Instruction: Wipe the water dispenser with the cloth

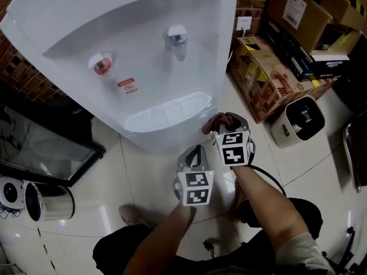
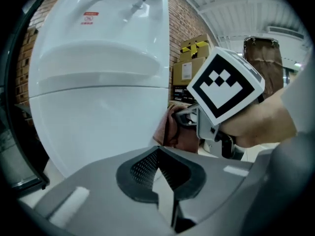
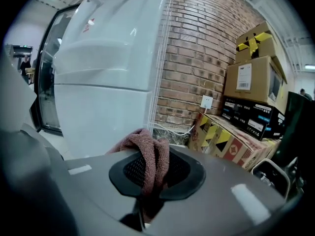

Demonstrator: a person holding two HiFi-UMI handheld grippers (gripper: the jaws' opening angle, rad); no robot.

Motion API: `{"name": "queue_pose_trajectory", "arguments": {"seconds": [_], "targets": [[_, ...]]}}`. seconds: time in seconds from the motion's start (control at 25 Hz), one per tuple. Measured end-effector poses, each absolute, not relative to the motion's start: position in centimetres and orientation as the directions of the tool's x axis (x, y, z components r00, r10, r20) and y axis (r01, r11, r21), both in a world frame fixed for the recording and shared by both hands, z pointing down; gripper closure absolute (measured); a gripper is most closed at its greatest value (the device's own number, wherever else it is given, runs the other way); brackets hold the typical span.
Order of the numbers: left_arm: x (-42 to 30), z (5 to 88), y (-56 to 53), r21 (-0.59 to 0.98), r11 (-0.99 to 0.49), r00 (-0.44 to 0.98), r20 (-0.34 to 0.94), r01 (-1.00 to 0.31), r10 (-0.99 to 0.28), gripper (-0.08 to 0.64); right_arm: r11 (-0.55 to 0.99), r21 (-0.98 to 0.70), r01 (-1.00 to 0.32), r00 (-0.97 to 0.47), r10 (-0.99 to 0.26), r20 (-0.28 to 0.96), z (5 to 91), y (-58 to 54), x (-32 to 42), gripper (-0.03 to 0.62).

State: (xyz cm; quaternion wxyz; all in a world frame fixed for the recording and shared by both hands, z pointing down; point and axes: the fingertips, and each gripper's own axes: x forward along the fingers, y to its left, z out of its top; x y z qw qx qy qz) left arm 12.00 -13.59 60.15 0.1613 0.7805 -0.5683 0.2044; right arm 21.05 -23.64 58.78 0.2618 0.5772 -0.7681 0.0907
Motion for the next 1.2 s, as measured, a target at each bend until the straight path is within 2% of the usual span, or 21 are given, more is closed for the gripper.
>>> {"name": "queue_pose_trajectory", "arguments": {"seconds": [0.2,0.4,0.6,0.84,1.04,1.2], "targets": [[13.2,59.6,-14.6,0.032,-0.323,0.298,0.477,-0.946,-0.827,0.56,0.33,0.162,-0.93,-0.208,-0.836,0.508,59.6,-23.3,20.9,0.537],[9.4,58.8,-13.8,0.029,-0.244,0.228,0.471,-0.969,-0.852,0.56,0.327,0.129,-0.936,-0.217,-0.825,0.521,60.9,-19.7,18.9,0.537],[0.1,57.7,-11.9,-0.019,-0.075,0.058,0.457,-0.997,-0.888,0.56,0.503,0.12,-0.856,-0.366,-0.754,0.546,62.8,-14.6,10.5,0.537],[-10.5,58.7,-8.2,-0.066,0.133,-0.148,0.469,-0.989,-0.87,0.56,0.66,0.085,-0.746,-0.534,-0.67,0.516,62.9,-12.6,1.0,0.537],[-14.1,60.8,-6.2,-0.055,0.184,-0.188,0.491,-0.981,-0.851,0.56,0.727,0.049,-0.684,-0.6,-0.601,0.528,64.8,-11.4,-6.0,0.538],[-15.0,63.2,-5.4,-0.045,0.188,-0.184,0.519,-0.981,-0.835,0.56,0.724,0.023,-0.689,-0.592,-0.581,0.559,67.5,-11.7,-8.5,0.538]]}}
